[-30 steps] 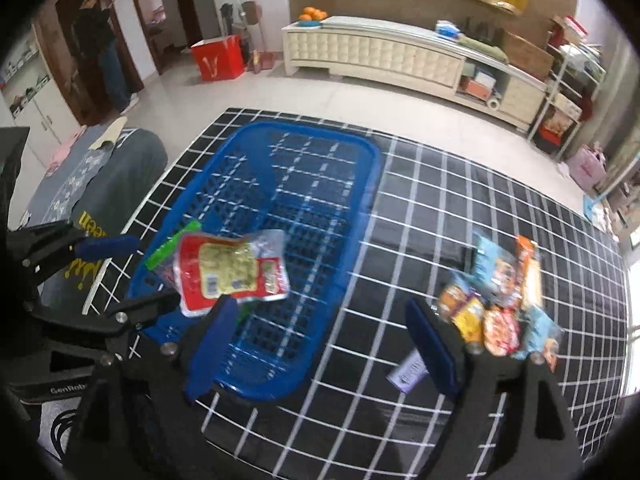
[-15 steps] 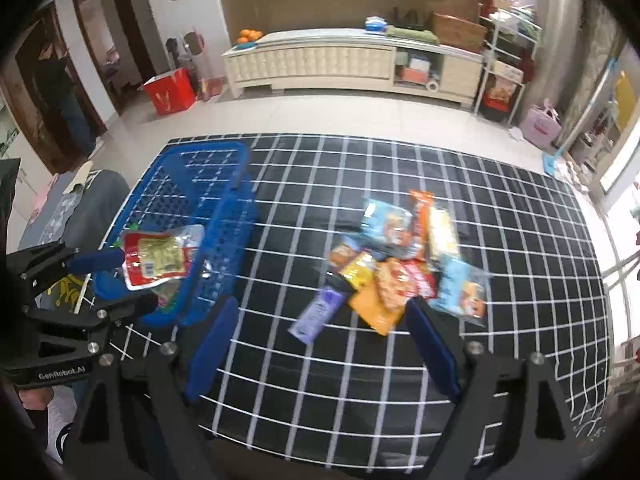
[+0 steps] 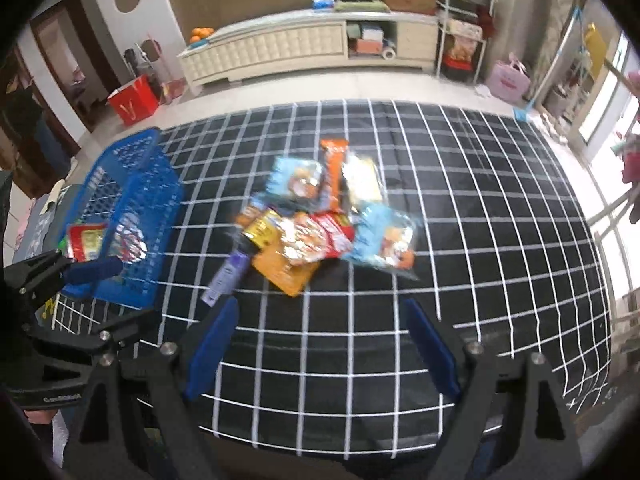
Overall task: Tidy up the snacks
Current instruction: 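Grasp the purple Doublemint tube with the left tool, then carry the Doublemint tube toward the basket while the right tool grasps the blue bag, then drop the Doublemint tube into the basket while the right tool lowers the blue bag in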
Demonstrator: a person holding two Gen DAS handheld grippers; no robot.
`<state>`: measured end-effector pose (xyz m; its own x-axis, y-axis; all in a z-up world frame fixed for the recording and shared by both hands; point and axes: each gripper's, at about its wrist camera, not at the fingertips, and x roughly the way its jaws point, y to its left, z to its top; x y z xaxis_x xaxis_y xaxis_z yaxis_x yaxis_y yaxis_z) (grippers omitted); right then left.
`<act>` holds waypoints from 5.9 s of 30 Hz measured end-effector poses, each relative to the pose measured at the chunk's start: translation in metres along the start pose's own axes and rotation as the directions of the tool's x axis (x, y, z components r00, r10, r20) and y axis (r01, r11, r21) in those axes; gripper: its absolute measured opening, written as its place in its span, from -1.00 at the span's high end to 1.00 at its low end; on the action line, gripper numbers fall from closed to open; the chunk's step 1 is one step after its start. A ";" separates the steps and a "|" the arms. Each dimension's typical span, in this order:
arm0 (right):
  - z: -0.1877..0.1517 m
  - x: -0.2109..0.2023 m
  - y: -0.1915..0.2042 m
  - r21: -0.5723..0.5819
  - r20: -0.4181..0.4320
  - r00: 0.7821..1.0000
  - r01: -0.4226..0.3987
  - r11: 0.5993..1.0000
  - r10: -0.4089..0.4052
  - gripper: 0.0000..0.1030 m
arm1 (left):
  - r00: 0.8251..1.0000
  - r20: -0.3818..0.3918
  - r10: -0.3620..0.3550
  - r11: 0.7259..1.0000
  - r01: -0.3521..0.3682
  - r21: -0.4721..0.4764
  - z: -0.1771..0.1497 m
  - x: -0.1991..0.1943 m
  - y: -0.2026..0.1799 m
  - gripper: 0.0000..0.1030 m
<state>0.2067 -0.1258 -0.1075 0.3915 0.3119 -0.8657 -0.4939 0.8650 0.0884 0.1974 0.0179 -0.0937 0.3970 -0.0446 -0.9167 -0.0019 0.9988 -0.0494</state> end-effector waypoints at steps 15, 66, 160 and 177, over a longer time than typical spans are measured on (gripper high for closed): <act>-0.009 0.078 -0.052 0.091 -0.126 0.992 -0.011 0.996 0.023 -0.71 | 0.984 -0.177 0.030 0.997 -0.042 -0.066 0.006 0.113 0.016 -0.32; 0.059 0.170 -0.071 0.175 -0.175 0.979 0.135 0.975 -0.105 -0.47 | 0.988 -0.026 0.155 0.954 -0.156 -0.258 0.038 0.118 0.049 0.44; 0.070 0.055 0.269 -0.302 -0.079 0.980 -0.201 0.932 0.185 -0.34 | 0.990 0.023 0.141 0.963 -0.132 -0.235 -0.075 -0.056 0.228 -0.18; 0.069 0.060 0.282 -0.347 -0.062 0.993 -0.112 0.931 0.097 -0.70 | 0.992 0.022 0.122 0.950 -0.110 -0.292 -0.082 -0.056 0.246 -0.19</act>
<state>0.1446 0.1638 -0.1011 0.2928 0.3691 -0.8821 -0.7735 0.6338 0.0085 0.0995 0.2647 -0.0869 0.4142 0.0776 -0.9069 -0.3133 0.9476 -0.0620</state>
